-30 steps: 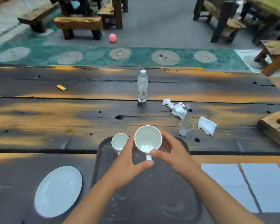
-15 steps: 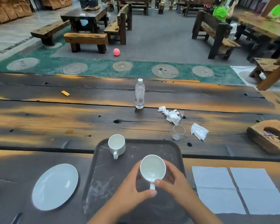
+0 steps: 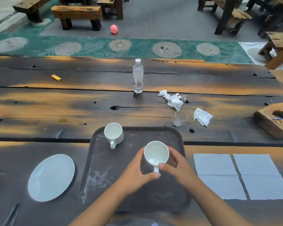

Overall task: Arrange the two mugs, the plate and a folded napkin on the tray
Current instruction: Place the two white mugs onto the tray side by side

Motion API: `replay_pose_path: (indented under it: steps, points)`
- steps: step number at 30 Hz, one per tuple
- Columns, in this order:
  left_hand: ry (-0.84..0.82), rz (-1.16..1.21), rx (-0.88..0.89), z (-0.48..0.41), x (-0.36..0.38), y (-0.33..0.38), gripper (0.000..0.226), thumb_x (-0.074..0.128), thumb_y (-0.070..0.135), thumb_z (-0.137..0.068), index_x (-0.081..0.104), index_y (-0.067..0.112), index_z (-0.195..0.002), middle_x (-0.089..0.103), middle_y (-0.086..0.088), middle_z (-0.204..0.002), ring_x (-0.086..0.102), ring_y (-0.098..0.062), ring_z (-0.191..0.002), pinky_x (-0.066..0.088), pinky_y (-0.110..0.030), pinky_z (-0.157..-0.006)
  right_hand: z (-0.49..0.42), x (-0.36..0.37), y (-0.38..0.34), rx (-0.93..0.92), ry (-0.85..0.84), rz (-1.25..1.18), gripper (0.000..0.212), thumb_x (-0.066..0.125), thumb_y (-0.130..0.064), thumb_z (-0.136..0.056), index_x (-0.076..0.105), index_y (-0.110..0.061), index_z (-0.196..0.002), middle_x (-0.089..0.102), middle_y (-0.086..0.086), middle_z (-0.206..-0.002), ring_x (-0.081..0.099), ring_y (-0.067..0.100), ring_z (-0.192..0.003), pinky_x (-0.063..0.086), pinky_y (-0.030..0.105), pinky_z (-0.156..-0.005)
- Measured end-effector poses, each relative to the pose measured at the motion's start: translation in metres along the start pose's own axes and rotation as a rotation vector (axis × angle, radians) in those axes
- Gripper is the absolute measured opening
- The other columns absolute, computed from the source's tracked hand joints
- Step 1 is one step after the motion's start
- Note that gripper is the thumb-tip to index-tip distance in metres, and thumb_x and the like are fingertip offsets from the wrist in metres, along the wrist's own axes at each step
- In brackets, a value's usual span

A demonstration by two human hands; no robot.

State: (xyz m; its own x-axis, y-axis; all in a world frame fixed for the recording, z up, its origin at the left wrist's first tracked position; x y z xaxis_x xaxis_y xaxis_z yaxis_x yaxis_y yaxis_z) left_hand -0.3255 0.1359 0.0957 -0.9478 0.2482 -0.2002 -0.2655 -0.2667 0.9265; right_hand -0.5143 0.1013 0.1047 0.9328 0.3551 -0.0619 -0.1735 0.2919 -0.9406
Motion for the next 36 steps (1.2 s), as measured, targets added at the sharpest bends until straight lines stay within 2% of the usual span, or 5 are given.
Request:
replay_pose_path:
  steps: [5,15,24,30,36]
  points:
    - [-0.002,0.004,-0.037,-0.027,-0.003,-0.009,0.082,0.086,0.043,-0.077,0.037,0.057,-0.141,0.053,0.033,-0.139,0.049,0.009,-0.132,0.049,-0.039,-0.110,-0.026,-0.004,0.006,0.055,0.008,0.022,0.074,0.084,-0.041,-0.068,0.054,-0.038,-0.136,0.064,-0.016,-0.135,0.060,0.002,-0.125,0.053,0.023,-0.099]
    - [0.021,0.002,-0.127,-0.073,-0.014,-0.034,0.082,0.084,0.051,-0.075,0.034,0.064,-0.138,0.050,0.037,-0.141,0.048,0.009,-0.133,0.045,-0.033,-0.107,-0.083,-0.012,0.020,0.139,-0.064,0.035,0.059,0.079,-0.006,-0.086,0.055,-0.027,-0.137,0.067,-0.023,-0.126,0.062,-0.003,-0.120,0.049,0.008,-0.089]
    - [0.025,0.014,-0.174,-0.118,-0.023,-0.041,0.084,0.085,0.050,-0.075,0.033,0.064,-0.140,0.053,0.033,-0.141,0.053,0.001,-0.133,0.047,-0.039,-0.111,-0.128,-0.022,0.018,0.156,-0.049,0.026,0.060,0.076,-0.003,-0.088,0.054,-0.026,-0.138,0.068,-0.024,-0.125,0.062,-0.003,-0.120,0.049,0.008,-0.089]
    - [0.026,-0.031,-0.172,-0.143,-0.021,-0.039,0.089,0.085,0.051,-0.072,0.029,0.068,-0.138,0.052,0.038,-0.137,0.052,0.012,-0.125,0.044,-0.024,-0.099,-0.147,-0.035,0.026,0.130,-0.048,0.002,0.065,0.075,-0.001,-0.088,0.051,-0.022,-0.144,0.063,-0.010,-0.137,0.058,0.000,-0.126,0.047,0.009,-0.093]
    - [0.028,-0.076,-0.157,-0.152,-0.025,-0.038,0.097,0.086,0.049,-0.072,0.026,0.055,-0.149,0.043,0.032,-0.149,0.040,0.000,-0.142,0.041,-0.043,-0.117,-0.155,-0.035,0.028,0.100,-0.076,0.005,0.068,0.074,0.002,-0.088,0.048,-0.021,-0.146,0.059,-0.008,-0.143,0.053,0.000,-0.132,0.046,0.010,-0.099]
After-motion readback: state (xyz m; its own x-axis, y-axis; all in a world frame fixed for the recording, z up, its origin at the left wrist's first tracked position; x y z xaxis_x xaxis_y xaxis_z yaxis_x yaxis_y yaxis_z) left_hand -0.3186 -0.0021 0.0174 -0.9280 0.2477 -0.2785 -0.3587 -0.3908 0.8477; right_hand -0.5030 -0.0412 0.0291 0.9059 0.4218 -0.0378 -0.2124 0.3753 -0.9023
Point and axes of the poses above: each hand's wrist, its own z-axis away from the middle knuckle, its own x-axis out of the palm, y = z × x, the point moved 3 cm from there along -z, towards the middle knuckle
